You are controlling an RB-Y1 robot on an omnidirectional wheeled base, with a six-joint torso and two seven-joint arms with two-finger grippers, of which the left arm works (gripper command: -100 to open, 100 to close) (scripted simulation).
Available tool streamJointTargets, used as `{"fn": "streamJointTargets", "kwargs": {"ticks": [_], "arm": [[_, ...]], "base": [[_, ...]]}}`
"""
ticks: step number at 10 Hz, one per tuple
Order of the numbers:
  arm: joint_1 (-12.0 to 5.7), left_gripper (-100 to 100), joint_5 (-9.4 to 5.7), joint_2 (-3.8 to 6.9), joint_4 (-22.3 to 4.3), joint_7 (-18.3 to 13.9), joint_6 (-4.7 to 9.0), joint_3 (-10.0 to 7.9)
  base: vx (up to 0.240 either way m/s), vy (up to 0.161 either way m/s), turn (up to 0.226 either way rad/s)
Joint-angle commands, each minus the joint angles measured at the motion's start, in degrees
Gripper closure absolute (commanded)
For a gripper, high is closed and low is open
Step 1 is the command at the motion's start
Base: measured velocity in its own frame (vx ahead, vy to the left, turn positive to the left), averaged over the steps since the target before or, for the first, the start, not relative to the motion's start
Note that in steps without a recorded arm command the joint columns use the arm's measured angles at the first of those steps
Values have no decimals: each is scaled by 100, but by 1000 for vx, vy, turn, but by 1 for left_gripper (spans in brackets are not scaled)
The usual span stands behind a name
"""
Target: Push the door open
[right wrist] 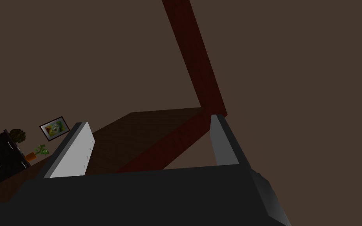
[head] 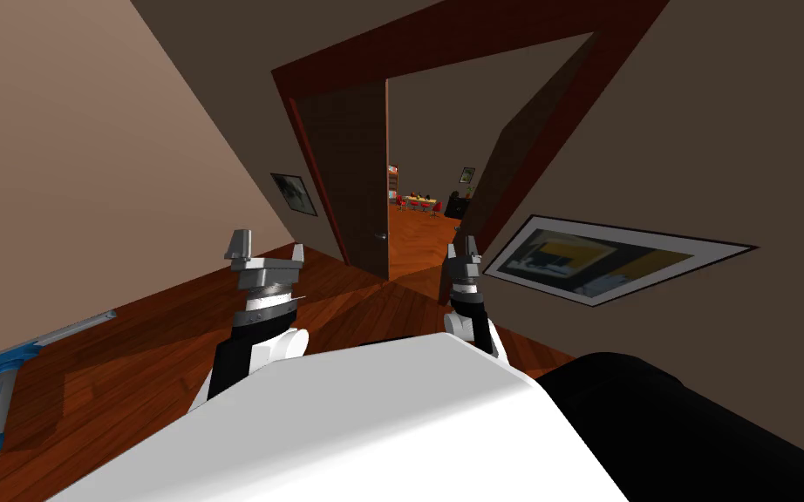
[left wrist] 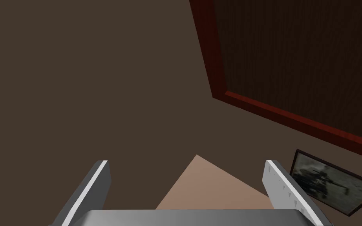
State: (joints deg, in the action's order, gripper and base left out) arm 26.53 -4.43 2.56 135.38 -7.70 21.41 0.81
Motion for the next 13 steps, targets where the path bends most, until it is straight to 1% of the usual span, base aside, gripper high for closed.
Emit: {"fn": "streamJointTargets", "kwargs": {"ticks": [1, 2, 3, 4, 8, 13], "arm": [[-70, -100, 22, 27, -193, 0, 47, 31], [-127, -100, 41, 45, -352, 0, 86, 56], [-156, -100, 50, 55, -432, 0, 105, 69], [-225, -100, 72, 75, -622, 0, 152, 99], [-396, -100, 126, 118, -1095, 0, 267, 175], [-665, -100, 212, 168, -1840, 1, 449, 293]], "base": [[71, 18, -16], [116, 23, -22], [111, 27, -10], [114, 30, -17], [102, 15, -14], [93, 20, -18]]}}
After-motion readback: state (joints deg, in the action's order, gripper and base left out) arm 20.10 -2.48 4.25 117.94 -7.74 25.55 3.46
